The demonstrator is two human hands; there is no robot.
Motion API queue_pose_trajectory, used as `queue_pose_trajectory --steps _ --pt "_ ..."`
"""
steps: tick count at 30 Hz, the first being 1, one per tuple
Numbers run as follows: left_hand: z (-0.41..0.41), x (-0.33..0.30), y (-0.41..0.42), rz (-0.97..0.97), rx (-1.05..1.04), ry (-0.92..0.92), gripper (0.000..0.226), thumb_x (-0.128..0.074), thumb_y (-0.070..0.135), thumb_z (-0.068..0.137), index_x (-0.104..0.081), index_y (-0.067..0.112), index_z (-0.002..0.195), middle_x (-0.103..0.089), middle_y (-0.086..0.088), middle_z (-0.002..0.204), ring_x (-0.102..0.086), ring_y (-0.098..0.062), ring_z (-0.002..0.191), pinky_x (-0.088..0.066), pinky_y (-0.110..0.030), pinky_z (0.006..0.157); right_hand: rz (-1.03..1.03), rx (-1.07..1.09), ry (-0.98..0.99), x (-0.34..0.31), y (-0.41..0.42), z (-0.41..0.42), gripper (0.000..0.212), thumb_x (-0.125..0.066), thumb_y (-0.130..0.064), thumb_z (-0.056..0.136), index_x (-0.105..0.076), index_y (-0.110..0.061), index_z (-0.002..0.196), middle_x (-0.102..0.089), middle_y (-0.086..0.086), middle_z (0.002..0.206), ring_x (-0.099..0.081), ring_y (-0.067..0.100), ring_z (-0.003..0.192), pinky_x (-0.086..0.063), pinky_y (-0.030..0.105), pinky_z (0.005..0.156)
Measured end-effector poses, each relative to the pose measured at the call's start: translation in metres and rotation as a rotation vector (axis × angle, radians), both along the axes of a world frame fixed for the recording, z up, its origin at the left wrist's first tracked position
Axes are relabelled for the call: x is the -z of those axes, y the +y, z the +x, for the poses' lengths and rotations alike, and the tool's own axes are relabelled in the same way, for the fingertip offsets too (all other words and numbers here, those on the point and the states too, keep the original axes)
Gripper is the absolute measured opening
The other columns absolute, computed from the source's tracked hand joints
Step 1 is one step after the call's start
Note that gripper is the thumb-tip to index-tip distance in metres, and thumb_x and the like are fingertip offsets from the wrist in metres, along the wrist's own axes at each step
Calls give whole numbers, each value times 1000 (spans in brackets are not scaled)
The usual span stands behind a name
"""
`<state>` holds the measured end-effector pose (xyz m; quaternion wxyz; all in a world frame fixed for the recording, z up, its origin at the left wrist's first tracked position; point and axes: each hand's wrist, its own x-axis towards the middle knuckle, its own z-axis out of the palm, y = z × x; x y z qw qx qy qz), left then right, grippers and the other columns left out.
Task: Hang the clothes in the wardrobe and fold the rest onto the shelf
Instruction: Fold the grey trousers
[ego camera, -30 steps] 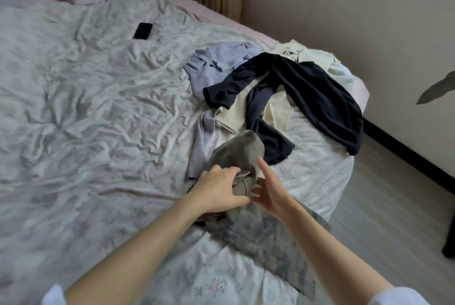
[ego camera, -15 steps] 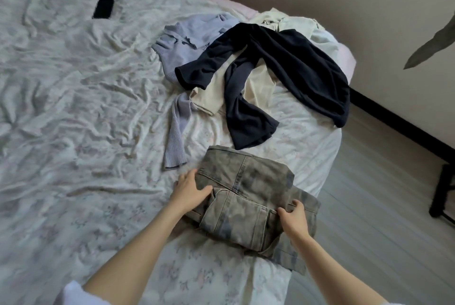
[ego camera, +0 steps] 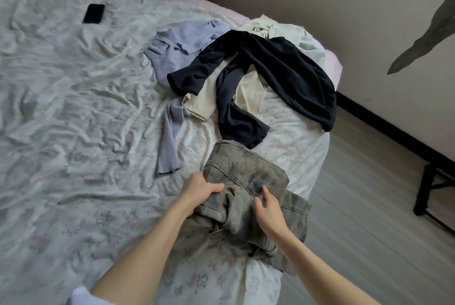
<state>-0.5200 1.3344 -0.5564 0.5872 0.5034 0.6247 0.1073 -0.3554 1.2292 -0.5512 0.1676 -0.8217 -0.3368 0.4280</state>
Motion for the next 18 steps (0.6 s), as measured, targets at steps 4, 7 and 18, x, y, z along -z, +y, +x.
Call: queue_pose_trajectory --steps 4,7,18 --pt "-14 -43 10 58 -57 -40 23 -81 16 67 -68 18 85 -73 -3 92 -67 -21 89 -53 -41 88 101 27 13 -30 20 -13 53 -34 -27 99 -22 -14 149 -28 6 153 -33 19 135 -26 33 111" --pt "-49 -84 33 165 -64 50 25 -81 20 63 -67 18 83 -72 -5 92 -66 -23 88 -52 -39 86 178 -4 192 -54 38 -37 51 -33 -29 100 -24 -18 148 -30 -1 152 -37 14 132 -27 34 113" --pt "-66 -118 19 637 276 834 30 -55 37 88 -52 12 105 -60 -9 113 -59 -34 100 -36 -33 70 145 192 911 -65 66 -75 41 -32 -45 99 -44 -24 131 -55 1 121 -51 26 120 -46 43 97"
